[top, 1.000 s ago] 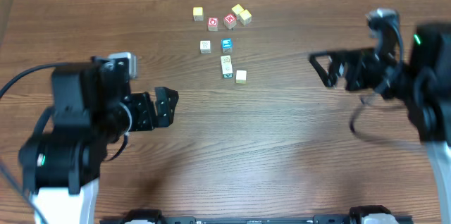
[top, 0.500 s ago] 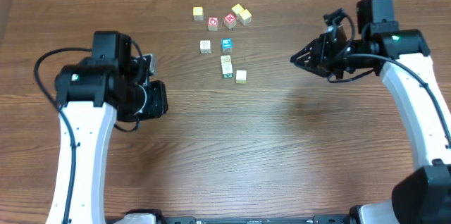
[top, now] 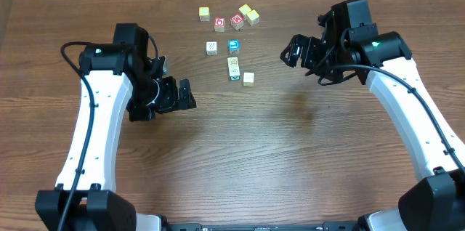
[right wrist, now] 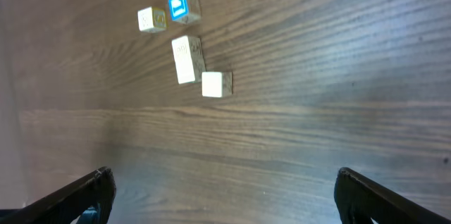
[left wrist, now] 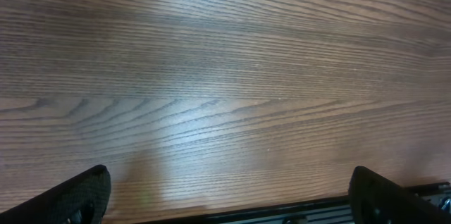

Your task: Flip 4 blocks

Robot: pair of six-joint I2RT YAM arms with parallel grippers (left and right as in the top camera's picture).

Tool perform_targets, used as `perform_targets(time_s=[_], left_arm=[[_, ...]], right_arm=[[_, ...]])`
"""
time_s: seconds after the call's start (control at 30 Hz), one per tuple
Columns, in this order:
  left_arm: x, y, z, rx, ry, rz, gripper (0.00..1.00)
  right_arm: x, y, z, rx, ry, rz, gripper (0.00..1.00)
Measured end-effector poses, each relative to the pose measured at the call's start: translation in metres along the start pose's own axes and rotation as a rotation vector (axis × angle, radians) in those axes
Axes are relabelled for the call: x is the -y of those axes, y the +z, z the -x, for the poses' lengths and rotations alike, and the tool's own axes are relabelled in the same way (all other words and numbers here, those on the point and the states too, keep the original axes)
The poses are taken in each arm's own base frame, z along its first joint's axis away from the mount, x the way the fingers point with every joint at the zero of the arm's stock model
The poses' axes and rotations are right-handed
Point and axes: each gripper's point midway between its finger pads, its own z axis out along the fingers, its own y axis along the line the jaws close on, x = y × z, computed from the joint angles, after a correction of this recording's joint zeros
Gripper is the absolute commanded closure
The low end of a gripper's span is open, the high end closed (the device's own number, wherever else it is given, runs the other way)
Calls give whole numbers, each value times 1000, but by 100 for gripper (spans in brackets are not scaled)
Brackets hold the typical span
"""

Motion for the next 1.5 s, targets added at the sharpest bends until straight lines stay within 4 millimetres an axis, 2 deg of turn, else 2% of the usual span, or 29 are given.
perform_targets(time_s=[0.23,0.43,0.67,0.73,0.87,1.03,1.2,1.3,1.43,1.5], left_arm=[[-1,8,6,-12,-3,2,0],[-2,12,8,-24,-6,5,0],[-2,13,6,-34,-9,6,0],[-2,13,6,-33,-10,7,0],[-7,13,12,-9,-38,37,0],[-19,12,20,35,-111,107,0],[-29,11,25,64,-150,163,0],[-31,10,25,68,-161,176,0],[-33,10,25,71,-164,184,0],[-33,10,25,71,-164,185,0]], right_arm=[[-12,6,0,32,-49,-16,0],[-17,26,-6,36,-101,-81,0],[-2,82,-9,-7,-97,-148,0],[0,92,-7,-6,-98,-153,0],[-5,112,-8,0,-118,-148,1],[-16,141,-18,0,-167,-153,2],[-17,172,-26,23,-215,-197,5],[-17,186,-30,40,-237,-224,13],[-11,193,-33,56,-256,-278,28],[-9,193,-32,67,-257,-295,28]])
